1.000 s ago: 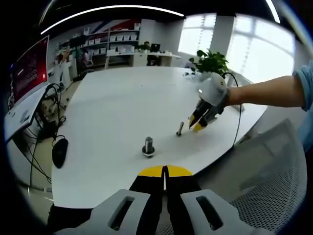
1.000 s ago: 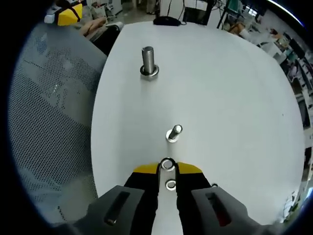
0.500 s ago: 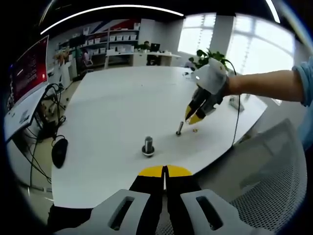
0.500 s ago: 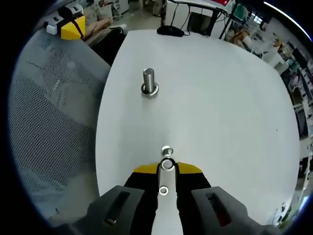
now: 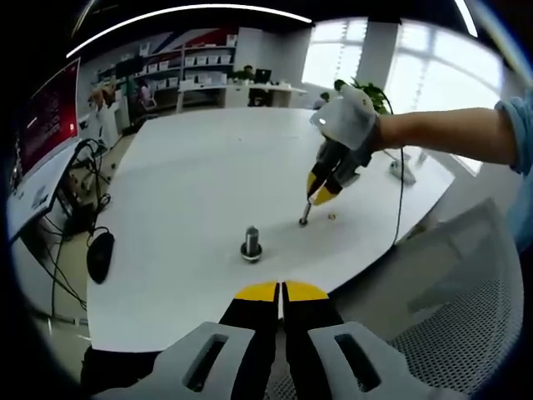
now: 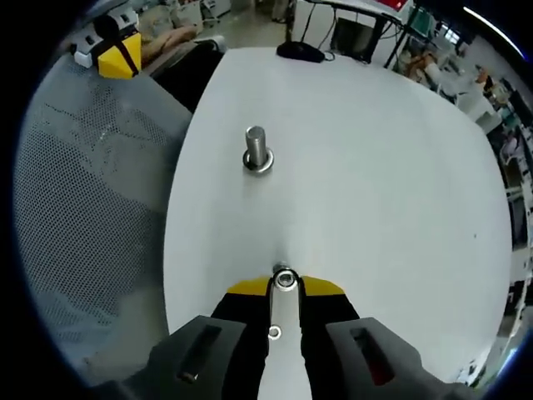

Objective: Place the washer onto the threaded stud by aligning its center hole with the stud, sliding it down to the base, and recovering from edge contact or off-axis alignment until the washer reaches the visible bottom stop.

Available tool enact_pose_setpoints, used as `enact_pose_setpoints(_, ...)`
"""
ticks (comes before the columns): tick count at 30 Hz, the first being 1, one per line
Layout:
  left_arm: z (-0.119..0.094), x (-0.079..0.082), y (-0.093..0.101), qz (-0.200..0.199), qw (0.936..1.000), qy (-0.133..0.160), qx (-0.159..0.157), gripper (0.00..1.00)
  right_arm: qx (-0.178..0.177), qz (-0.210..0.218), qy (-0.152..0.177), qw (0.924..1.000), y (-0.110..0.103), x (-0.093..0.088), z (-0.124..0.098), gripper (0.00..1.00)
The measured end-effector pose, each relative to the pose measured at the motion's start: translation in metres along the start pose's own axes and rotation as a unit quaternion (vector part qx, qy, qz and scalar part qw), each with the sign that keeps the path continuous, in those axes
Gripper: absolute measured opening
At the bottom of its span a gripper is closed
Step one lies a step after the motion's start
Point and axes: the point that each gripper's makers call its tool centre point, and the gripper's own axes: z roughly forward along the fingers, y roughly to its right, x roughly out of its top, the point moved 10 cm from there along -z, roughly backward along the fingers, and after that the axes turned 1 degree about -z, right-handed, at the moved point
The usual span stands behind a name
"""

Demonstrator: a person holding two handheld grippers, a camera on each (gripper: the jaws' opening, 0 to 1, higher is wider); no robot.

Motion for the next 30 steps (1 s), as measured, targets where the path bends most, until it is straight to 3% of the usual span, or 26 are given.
enact_pose_setpoints(10, 0.000, 0.000, 0.000, -0.001, 1.0000, 0.004, 0.000, 0.00, 0.008, 0.000, -0.016, 0.9998, 0.002, 0.000, 0.009, 0.13)
enact_pose_setpoints(30, 0.001, 0.000, -0.001, -0.007, 1.0000, 0.002, 0.002, 0.00, 0.028, 0.000, -0.043, 0.9987, 0.003, -0.005, 0.049, 0.13)
